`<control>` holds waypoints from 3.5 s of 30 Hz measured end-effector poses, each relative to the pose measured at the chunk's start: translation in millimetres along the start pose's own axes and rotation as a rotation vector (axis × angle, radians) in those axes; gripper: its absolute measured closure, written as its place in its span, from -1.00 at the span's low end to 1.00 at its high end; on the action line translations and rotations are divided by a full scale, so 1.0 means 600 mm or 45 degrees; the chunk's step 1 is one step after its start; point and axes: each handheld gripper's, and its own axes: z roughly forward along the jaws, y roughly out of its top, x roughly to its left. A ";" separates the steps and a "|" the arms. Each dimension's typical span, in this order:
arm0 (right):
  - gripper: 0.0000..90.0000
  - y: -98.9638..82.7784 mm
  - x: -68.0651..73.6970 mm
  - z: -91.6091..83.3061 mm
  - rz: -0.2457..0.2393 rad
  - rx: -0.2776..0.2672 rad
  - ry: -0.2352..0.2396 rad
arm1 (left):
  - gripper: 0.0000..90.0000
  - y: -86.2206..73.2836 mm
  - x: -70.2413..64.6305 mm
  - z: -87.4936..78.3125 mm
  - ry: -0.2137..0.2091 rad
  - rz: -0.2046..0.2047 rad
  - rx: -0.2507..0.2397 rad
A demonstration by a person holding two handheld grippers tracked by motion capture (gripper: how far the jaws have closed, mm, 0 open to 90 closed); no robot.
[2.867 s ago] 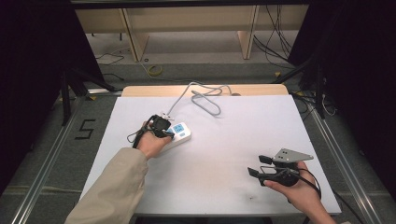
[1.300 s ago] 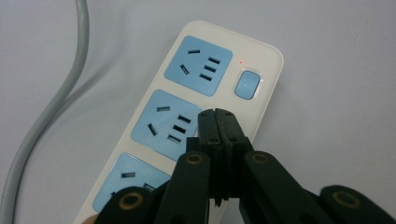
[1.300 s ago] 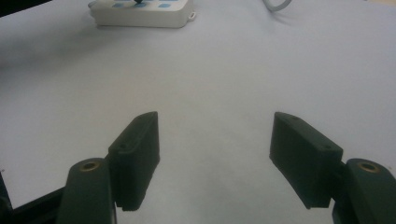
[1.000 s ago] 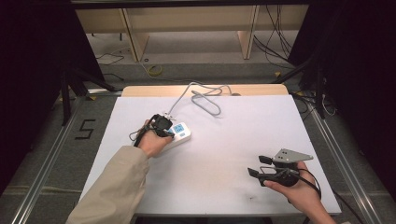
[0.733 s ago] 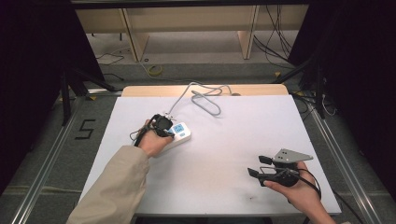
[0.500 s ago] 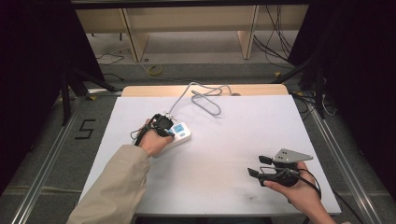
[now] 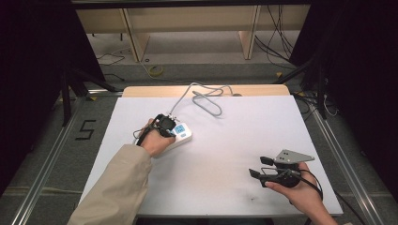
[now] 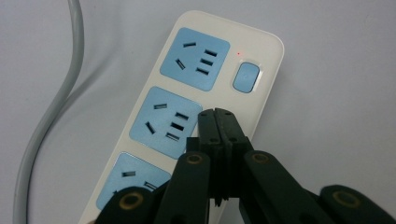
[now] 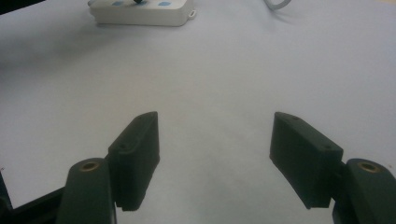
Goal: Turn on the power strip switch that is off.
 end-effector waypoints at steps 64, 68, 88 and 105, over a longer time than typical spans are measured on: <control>-0.26 0.001 -0.001 -0.002 0.006 -0.007 -0.001 | 0.84 -0.008 0.012 -0.016 -0.028 -0.026 -0.156; -0.26 0.001 -0.001 -0.002 0.005 -0.008 -0.001 | 0.72 -0.008 0.013 -0.024 -0.033 -0.052 -0.198; -0.26 0.000 -0.001 -0.003 0.005 -0.007 -0.003 | 0.00 -0.016 0.009 -0.053 -0.104 -0.083 -0.276; -0.26 0.001 0.000 -0.003 0.005 -0.005 -0.004 | -0.26 -0.039 -0.007 -0.081 -0.106 -0.055 -0.243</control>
